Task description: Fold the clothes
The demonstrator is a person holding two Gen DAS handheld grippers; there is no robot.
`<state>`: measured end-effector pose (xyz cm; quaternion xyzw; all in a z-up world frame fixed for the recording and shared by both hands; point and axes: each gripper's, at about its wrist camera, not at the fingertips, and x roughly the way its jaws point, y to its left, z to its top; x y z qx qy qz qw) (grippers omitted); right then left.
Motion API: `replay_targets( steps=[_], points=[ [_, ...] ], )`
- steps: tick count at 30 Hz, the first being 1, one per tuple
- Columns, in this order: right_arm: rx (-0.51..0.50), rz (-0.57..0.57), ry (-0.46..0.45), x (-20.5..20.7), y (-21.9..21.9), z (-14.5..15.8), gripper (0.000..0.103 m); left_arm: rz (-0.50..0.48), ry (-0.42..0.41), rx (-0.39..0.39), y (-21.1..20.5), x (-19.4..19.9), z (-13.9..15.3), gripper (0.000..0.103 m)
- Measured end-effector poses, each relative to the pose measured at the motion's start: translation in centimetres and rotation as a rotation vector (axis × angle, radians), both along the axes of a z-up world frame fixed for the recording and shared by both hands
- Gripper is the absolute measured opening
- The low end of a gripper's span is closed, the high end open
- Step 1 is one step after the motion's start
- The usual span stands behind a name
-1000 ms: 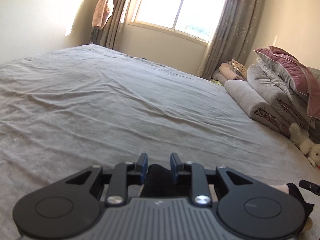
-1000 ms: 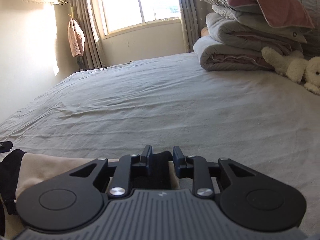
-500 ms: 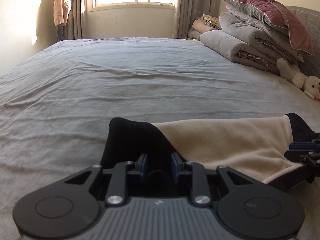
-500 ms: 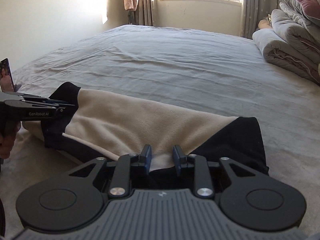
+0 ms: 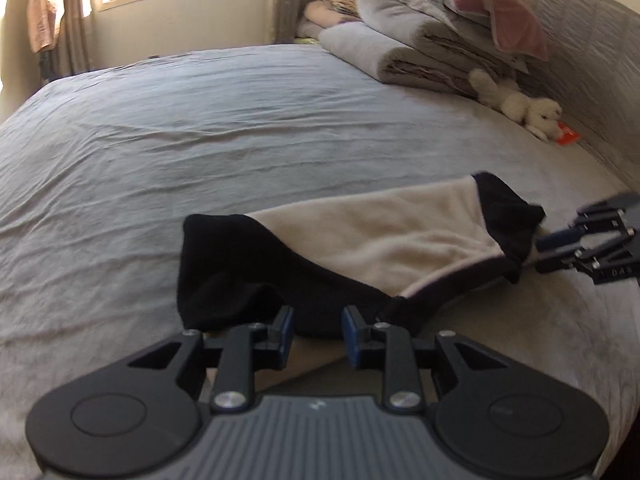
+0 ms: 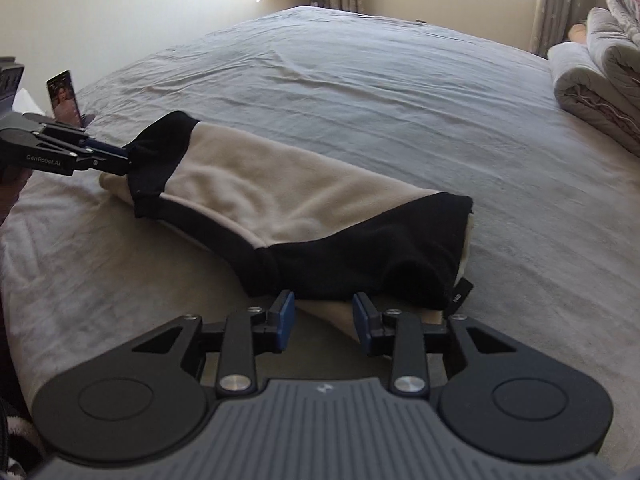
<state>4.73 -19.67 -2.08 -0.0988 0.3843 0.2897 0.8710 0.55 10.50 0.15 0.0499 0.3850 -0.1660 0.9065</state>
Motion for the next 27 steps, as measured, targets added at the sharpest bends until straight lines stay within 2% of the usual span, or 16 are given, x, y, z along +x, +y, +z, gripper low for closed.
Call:
replay_targets(
  steps=[1, 3, 5, 8, 11, 15, 17, 19, 23, 27],
  points=[
    [-0.009, 0.027, 0.003, -0.2, 0.4, -0.2, 0.036, -0.024, 0.009, 0.038, -0.7, -0.1, -0.5, 0.036],
    [-0.040, 0.061, -0.004, -0.6, 1.3, -0.8, 0.036, -0.055, 0.018, 0.097, -1.9, -0.2, -1.3, 0.036],
    [-0.075, 0.073, -0.027, -0.6, 2.2, -1.2, 0.036, -0.080, 0.014, 0.120, -2.7, 0.0, -1.7, 0.036],
    [-0.051, 0.093, -0.037, -0.4, 2.8, -1.2, 0.036, -0.102, -0.002, 0.094, -3.2, 0.1, -1.7, 0.036],
    [0.024, 0.081, -0.050, 0.0, 2.9, -0.6, 0.036, -0.103, -0.024, 0.045, -3.2, 0.2, -1.3, 0.037],
    [0.158, 0.003, -0.052, 1.3, 2.5, 0.2, 0.036, -0.057, -0.059, -0.038, -2.6, 0.9, -0.9, 0.037],
    [0.203, -0.022, -0.027, 2.1, 2.2, 0.2, 0.036, -0.043, -0.045, -0.083, -2.1, 1.5, -0.9, 0.037],
    [0.211, -0.019, 0.011, 2.7, 2.2, 0.0, 0.036, -0.052, -0.026, -0.072, -2.0, 1.7, -1.2, 0.038],
    [0.128, 0.026, 0.037, 2.1, 2.5, -0.2, 0.037, -0.084, -0.007, 0.010, -2.1, 1.3, -1.7, 0.044],
    [0.065, 0.037, 0.026, 1.7, 1.5, -0.6, 0.043, -0.073, 0.003, 0.014, -1.2, 1.6, -1.9, 0.046]
  ],
)
